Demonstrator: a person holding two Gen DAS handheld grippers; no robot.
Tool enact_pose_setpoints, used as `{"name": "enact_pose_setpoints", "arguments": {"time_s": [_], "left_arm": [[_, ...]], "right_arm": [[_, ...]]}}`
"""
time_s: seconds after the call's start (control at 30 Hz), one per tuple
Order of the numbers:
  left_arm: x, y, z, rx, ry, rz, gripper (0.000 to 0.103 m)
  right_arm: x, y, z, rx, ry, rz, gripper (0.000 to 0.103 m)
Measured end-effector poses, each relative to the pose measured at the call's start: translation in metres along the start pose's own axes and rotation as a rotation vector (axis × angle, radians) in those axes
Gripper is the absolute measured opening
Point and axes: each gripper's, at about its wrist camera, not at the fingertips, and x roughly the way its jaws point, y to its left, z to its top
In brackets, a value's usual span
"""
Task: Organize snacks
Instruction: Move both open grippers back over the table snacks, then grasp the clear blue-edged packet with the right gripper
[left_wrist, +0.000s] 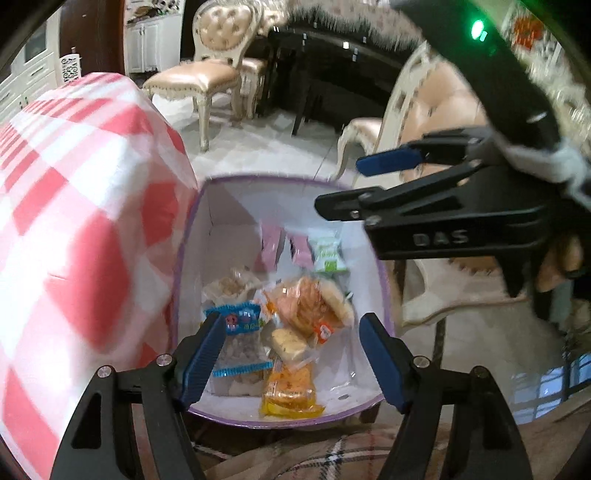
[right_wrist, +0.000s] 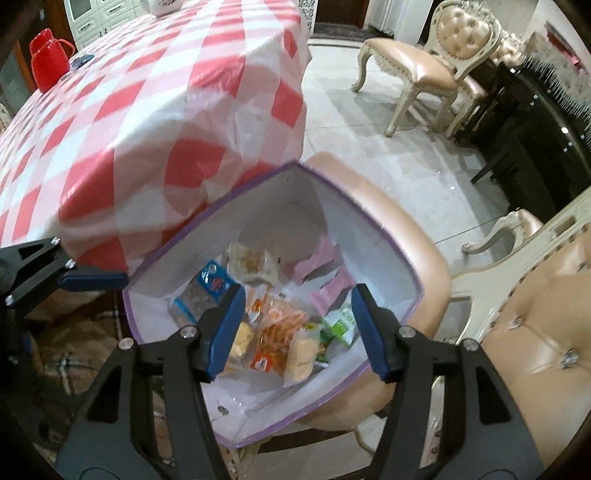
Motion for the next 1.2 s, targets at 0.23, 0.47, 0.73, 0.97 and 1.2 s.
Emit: {"name": "enact_pose_setpoints", "arguments": {"time_s": [0.23,0.47,0.73,0.97,1.2], "left_arm": [[-0.088,0.084,0.001,-0.171,-0.223,-0.072,0.075],[-0.180,0.238,-0.033,-0.454,-0.417,0.353,0.079],[-0.274,0.371,-0.141,-1.026,-0.704,0.628,0.079],[-0.275,0.393,-0.183,-1.202,-0.784,0.685,0.083],[-0.272,0.388,-0.168,-1.110,-0.788,0.715,0.083]], "right_arm": [[-0.028,0.051,0.076,0.040,-0.236,0.056,0.072],[-0.004,0.197,0.187,-0.154,-0.338,0.249,0.077],[0.082,0.394,0.336,-0.372,-0.323,0.431,0.077],[0.119,0.518,0.432,-0.422,-0.324,0.457,0.078],[0.155,0.572,0.468,-0.521,-0.245,0.427,0.084]]}}
